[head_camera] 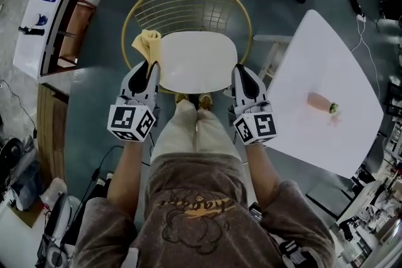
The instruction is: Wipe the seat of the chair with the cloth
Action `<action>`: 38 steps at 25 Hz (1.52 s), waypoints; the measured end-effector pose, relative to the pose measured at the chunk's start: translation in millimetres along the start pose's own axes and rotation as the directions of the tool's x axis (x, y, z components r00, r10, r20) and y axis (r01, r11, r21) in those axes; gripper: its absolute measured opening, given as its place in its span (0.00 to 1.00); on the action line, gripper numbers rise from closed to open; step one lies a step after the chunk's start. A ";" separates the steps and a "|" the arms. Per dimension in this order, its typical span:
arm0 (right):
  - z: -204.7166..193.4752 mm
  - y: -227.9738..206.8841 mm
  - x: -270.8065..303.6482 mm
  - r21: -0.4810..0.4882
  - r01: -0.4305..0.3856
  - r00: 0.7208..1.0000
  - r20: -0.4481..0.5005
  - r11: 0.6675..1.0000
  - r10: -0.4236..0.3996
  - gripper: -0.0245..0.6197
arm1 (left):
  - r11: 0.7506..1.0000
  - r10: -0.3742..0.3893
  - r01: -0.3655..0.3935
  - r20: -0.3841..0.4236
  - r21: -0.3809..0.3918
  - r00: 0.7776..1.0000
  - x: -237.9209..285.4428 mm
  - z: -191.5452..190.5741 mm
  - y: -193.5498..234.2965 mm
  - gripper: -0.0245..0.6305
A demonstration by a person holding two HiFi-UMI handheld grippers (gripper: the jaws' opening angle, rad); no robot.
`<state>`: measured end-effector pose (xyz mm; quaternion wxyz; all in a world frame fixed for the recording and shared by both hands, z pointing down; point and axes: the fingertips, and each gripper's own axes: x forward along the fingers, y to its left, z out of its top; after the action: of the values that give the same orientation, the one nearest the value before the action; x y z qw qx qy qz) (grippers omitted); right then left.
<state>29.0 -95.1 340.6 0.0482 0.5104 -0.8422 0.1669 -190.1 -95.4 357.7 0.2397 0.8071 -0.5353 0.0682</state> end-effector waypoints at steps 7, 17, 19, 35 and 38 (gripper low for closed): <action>-25.7 -13.7 23.2 0.007 0.000 1.000 0.013 1.000 0.000 0.08 | 0.996 0.012 -0.015 -0.043 -0.084 0.999 38.8 -41.7 18.9 0.15; -57.8 -35.1 36.3 0.048 0.013 1.000 0.003 0.999 -0.013 0.08 | 0.985 0.128 -0.142 -0.138 -0.095 0.982 88.5 -123.1 77.2 0.15; -62.3 -39.4 36.1 0.055 0.021 1.000 0.002 0.998 -0.021 0.08 | 0.976 0.159 -0.181 -0.170 -0.123 0.972 97.4 -144.9 92.3 0.15; -92.9 -54.1 38.8 0.084 0.029 0.999 -0.045 0.996 -0.025 0.08 | 0.935 0.283 -0.346 -0.420 -0.078 0.862 142.1 -242.5 158.5 0.15; -96.1 -53.6 41.7 0.092 0.030 0.998 -0.049 0.995 -0.026 0.08 | 0.935 0.293 -0.352 -0.469 -0.043 0.833 143.1 -258.0 168.3 0.15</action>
<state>47.6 -121.3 453.8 0.0471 0.5196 -0.8250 0.2171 -243.5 -148.2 689.0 0.3941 0.6494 -0.5959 0.2604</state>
